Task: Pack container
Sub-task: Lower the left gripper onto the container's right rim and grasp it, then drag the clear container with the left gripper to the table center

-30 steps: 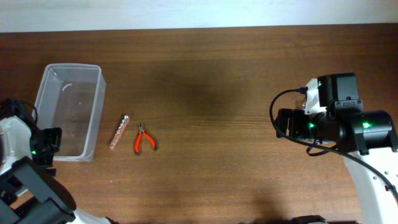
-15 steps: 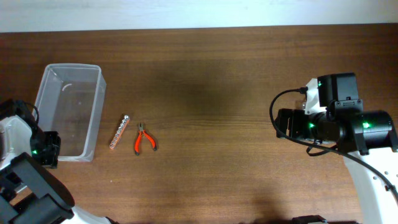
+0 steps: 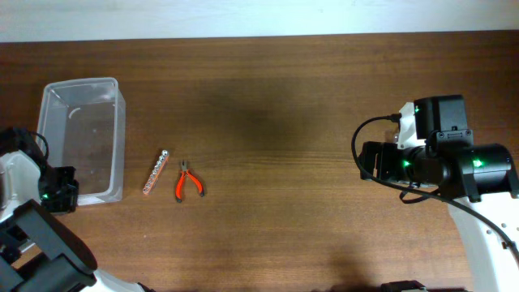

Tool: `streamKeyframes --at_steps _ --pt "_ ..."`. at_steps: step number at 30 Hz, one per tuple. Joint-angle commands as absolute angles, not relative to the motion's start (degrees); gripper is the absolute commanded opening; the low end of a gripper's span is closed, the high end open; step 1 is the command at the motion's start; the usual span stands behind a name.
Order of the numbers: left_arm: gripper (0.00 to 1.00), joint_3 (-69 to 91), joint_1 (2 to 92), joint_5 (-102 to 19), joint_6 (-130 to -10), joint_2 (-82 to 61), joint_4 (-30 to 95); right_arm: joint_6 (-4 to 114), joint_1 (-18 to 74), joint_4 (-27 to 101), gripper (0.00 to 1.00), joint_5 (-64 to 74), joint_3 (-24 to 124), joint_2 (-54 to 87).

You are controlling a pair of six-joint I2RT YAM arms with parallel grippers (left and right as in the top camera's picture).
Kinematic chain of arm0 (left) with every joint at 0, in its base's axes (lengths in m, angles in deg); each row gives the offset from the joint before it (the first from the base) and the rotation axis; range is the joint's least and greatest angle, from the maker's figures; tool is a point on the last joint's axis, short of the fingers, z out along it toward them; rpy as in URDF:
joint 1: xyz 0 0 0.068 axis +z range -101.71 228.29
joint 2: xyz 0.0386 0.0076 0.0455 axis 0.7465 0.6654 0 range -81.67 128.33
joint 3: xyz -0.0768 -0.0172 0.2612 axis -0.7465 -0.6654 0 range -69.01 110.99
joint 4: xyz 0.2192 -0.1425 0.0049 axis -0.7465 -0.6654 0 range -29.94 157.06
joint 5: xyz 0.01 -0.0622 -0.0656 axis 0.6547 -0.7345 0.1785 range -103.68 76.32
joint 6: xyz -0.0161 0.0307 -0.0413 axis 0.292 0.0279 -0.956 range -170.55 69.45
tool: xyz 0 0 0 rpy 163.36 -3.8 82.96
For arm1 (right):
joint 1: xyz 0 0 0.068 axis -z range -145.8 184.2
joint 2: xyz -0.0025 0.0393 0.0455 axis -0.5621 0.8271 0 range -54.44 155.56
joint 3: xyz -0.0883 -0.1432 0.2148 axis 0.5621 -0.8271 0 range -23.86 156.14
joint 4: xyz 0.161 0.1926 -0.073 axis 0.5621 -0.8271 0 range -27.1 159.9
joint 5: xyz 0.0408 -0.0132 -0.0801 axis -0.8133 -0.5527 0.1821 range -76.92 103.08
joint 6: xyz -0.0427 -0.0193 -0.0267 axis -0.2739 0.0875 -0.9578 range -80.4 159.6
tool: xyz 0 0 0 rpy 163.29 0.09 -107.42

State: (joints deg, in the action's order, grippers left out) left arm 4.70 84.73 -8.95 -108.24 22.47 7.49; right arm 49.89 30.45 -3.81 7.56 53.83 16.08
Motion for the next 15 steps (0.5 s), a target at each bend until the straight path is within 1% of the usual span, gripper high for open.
streamKeyframes --at_steps 1,6,8,12,15 --pt "0.02 4.2 84.8 -11.5 -107.5 23.0 6.4 49.5 30.1 -3.8 0.99 7.3 54.9 16.3" --pt "0.02 4.6 84.7 -14.5 -105.6 22.9 6.4 49.5 30.1 -3.8 0.98 7.3 54.9 16.3" --pt "0.02 5.3 84.3 -15.5 -103.2 22.5 6.8 49.5 30.1 -3.8 0.99 7.3 54.9 16.3" --pt "0.02 8.7 82.0 -15.6 -97.5 21.1 6.9 49.4 30.1 -3.8 0.99 7.3 54.9 16.3" --pt "0.02 10.9 79.8 -15.6 -95.4 19.0 6.9 49.4 30.1 -3.7 0.98 8.2 54.9 16.3"
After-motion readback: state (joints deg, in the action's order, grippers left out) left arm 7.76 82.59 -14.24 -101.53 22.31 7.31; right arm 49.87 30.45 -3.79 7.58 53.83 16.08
